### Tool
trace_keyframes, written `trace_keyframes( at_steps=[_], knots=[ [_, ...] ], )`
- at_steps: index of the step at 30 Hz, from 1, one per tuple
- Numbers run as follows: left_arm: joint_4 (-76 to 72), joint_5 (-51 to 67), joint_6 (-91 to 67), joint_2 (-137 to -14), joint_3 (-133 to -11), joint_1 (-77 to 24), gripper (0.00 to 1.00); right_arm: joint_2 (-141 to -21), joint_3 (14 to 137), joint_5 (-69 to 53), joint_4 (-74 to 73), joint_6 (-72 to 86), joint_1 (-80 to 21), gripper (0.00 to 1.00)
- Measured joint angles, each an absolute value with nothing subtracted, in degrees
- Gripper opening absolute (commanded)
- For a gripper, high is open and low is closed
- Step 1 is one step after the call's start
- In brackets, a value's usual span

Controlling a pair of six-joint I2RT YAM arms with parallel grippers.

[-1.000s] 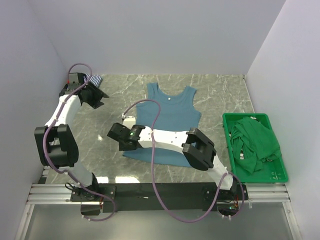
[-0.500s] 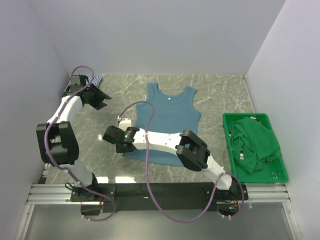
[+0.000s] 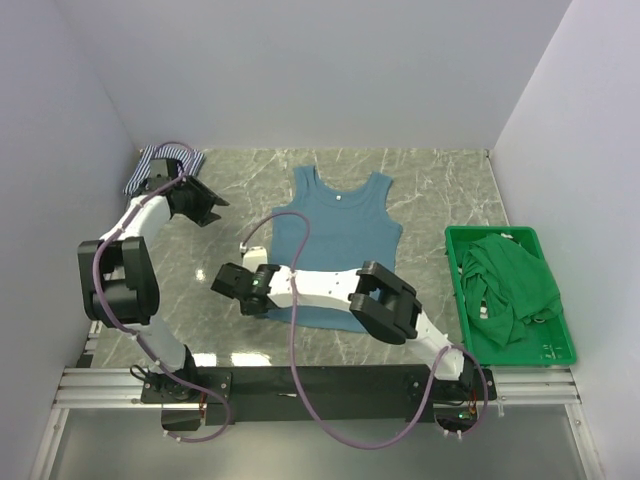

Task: Fold and stack the tank tops
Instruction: Flatten the tank top out

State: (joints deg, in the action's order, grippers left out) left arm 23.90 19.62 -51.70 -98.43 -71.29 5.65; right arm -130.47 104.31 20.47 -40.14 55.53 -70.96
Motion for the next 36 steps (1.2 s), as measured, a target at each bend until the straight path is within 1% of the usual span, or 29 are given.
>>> trace_keyframes(
  at_steps=[3, 9, 13, 18, 26, 29, 30, 32, 35, 36],
  knots=[
    [23.83, 19.44, -51.99, -98.59, -70.50, 3.75, 0.51, -126.34, 97.19, 19.75, -35.83, 54.74, -70.98, 0.00],
    [23.20, 17.37, -52.45, -100.47, -70.52, -4.84, 0.51, -109.06, 71.55, 15.64, -26.92, 52.73, -71.02, 0.00],
    [22.94, 15.11, -52.73, -102.94, -70.54, -9.06, 0.51, -100.09, 61.73, 13.08, -22.83, 52.64, -71.07, 0.00],
    [22.79, 13.06, -52.66, -106.56, -70.50, -11.64, 0.51, -95.26, 57.80, 11.20, -19.03, 53.12, -71.07, 0.00],
    [20.05, 12.25, -52.51, -107.90, -69.73, -13.56, 0.50, -94.78, 57.52, 9.87, -17.15, 53.32, -71.11, 0.00],
    [19.44, 11.99, -51.99, -108.95, -70.02, -14.24, 0.43, -94.80, 57.52, 9.47, -17.10, 53.36, -71.11, 0.00],
    [19.46, 11.77, -51.75, -109.78, -70.39, -14.55, 0.38, -94.80, 57.52, 9.34, -17.10, 53.52, -71.11, 0.00],
    [19.81, 11.40, -51.77, -111.46, -71.26, -14.94, 0.33, -94.80, 57.52, 9.30, -17.12, 53.58, -71.11, 0.00],
    [20.01, 10.15, -51.55, -112.55, -73.08, -15.38, 0.29, -94.80, 57.54, 9.30, -17.15, 53.76, -71.11, 0.00],
    [20.10, 9.82, -51.53, -112.90, -73.45, -15.46, 0.24, -94.80, 57.60, 9.30, -17.19, 53.76, -71.11, 0.00]
  ],
)
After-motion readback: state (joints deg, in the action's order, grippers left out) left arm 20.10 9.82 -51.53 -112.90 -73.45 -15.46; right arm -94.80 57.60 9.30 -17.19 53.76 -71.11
